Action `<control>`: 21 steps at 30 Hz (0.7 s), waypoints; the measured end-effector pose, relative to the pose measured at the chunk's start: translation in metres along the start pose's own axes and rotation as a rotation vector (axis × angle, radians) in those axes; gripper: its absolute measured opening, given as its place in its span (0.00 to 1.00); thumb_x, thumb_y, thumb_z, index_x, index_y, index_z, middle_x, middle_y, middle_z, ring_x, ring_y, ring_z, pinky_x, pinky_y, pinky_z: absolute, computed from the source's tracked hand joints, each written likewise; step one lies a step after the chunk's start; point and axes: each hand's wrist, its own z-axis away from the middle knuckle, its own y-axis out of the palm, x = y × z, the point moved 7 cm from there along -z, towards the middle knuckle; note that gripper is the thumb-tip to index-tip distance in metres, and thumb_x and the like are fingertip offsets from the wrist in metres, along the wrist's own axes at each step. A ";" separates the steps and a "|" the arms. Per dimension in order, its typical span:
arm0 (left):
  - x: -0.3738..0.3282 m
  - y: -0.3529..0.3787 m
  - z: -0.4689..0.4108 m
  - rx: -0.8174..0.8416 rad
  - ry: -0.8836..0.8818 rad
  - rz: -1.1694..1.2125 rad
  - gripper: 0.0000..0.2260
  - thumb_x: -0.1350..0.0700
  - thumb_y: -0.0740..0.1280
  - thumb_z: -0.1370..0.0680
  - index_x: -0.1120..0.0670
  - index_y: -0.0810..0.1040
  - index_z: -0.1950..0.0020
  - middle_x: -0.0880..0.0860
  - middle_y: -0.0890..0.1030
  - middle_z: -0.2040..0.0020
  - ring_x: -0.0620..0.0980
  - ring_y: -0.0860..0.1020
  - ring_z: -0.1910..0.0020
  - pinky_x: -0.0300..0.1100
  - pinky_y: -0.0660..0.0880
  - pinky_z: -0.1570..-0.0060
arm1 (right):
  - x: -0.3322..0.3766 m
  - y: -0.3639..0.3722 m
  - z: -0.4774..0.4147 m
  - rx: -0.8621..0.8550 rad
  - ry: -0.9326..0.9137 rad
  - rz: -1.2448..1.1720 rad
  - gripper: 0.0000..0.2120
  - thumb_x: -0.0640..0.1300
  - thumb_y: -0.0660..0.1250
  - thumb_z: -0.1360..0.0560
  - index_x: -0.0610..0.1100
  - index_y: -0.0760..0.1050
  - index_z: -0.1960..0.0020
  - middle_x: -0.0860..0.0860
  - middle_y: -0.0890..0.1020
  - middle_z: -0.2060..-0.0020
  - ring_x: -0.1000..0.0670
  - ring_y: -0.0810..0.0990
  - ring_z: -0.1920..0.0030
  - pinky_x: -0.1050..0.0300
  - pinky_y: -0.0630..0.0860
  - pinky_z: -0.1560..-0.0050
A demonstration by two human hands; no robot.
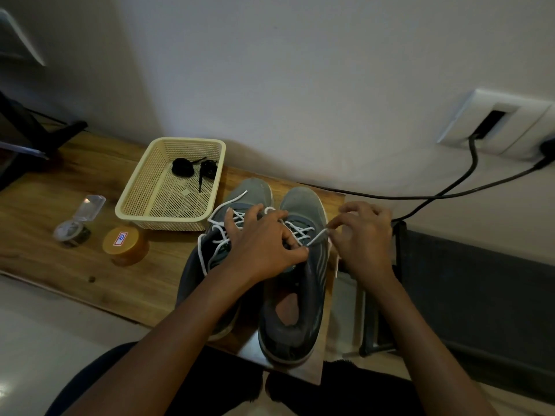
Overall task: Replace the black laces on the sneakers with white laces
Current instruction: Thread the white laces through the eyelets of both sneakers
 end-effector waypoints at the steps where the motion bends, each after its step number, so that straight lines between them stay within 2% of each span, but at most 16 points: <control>1: 0.000 0.000 0.000 0.000 0.001 0.000 0.12 0.40 0.67 0.28 0.43 0.78 0.67 0.38 0.63 0.27 0.47 0.50 0.25 0.62 0.36 0.30 | -0.005 -0.004 -0.002 -0.023 0.047 -0.020 0.03 0.41 0.73 0.31 0.44 0.82 0.57 0.48 0.78 0.44 0.42 0.65 0.40 0.53 0.62 0.46; 3: 0.000 0.000 0.001 0.002 0.005 -0.003 0.11 0.40 0.67 0.27 0.44 0.78 0.66 0.38 0.63 0.27 0.47 0.50 0.25 0.62 0.37 0.30 | -0.010 -0.005 -0.003 -0.009 0.080 -0.066 0.05 0.41 0.73 0.31 0.44 0.82 0.55 0.48 0.76 0.43 0.42 0.64 0.39 0.53 0.62 0.45; 7: -0.001 0.000 0.002 0.007 0.006 -0.012 0.10 0.40 0.67 0.27 0.43 0.78 0.65 0.38 0.62 0.27 0.48 0.50 0.25 0.62 0.37 0.30 | 0.006 0.006 0.001 0.099 -0.046 -0.051 0.11 0.40 0.72 0.32 0.49 0.81 0.50 0.49 0.71 0.37 0.43 0.62 0.35 0.58 0.54 0.46; 9: -0.001 0.000 0.001 0.015 0.006 -0.020 0.10 0.40 0.67 0.27 0.43 0.78 0.64 0.38 0.62 0.27 0.48 0.49 0.24 0.62 0.37 0.30 | 0.015 0.013 0.005 0.159 -0.086 -0.031 0.09 0.40 0.72 0.32 0.50 0.81 0.53 0.50 0.70 0.35 0.43 0.58 0.34 0.59 0.51 0.47; 11: -0.001 0.001 0.001 0.018 0.007 -0.027 0.10 0.40 0.66 0.27 0.42 0.77 0.65 0.38 0.62 0.27 0.48 0.49 0.24 0.63 0.38 0.30 | 0.018 0.016 0.008 0.183 -0.103 -0.003 0.05 0.42 0.73 0.31 0.49 0.81 0.55 0.51 0.70 0.34 0.44 0.57 0.33 0.56 0.52 0.46; 13: -0.001 0.001 0.001 0.018 0.007 -0.024 0.10 0.40 0.66 0.27 0.42 0.76 0.66 0.39 0.62 0.26 0.48 0.49 0.24 0.63 0.37 0.30 | 0.016 0.016 0.008 0.173 -0.106 0.014 0.03 0.44 0.73 0.30 0.48 0.81 0.56 0.51 0.72 0.36 0.44 0.58 0.34 0.56 0.53 0.46; 17: -0.001 0.000 0.000 0.017 0.007 -0.006 0.11 0.40 0.67 0.27 0.42 0.76 0.67 0.39 0.62 0.26 0.48 0.49 0.24 0.63 0.37 0.30 | 0.002 0.004 0.001 0.039 -0.008 -0.023 0.03 0.44 0.73 0.30 0.45 0.81 0.57 0.49 0.76 0.43 0.44 0.64 0.38 0.55 0.58 0.46; 19: 0.000 0.001 0.001 0.017 0.006 -0.006 0.11 0.40 0.67 0.27 0.42 0.77 0.67 0.39 0.62 0.26 0.48 0.49 0.24 0.63 0.38 0.30 | -0.001 0.003 0.001 0.034 0.036 -0.049 0.04 0.43 0.72 0.29 0.45 0.81 0.55 0.49 0.76 0.43 0.44 0.63 0.39 0.56 0.59 0.45; 21: 0.000 0.001 0.001 0.016 0.004 -0.013 0.10 0.40 0.67 0.27 0.42 0.77 0.67 0.39 0.62 0.26 0.49 0.49 0.24 0.63 0.37 0.30 | 0.004 0.007 0.003 0.059 0.003 -0.082 0.04 0.41 0.72 0.30 0.45 0.80 0.55 0.49 0.75 0.42 0.44 0.63 0.39 0.57 0.58 0.46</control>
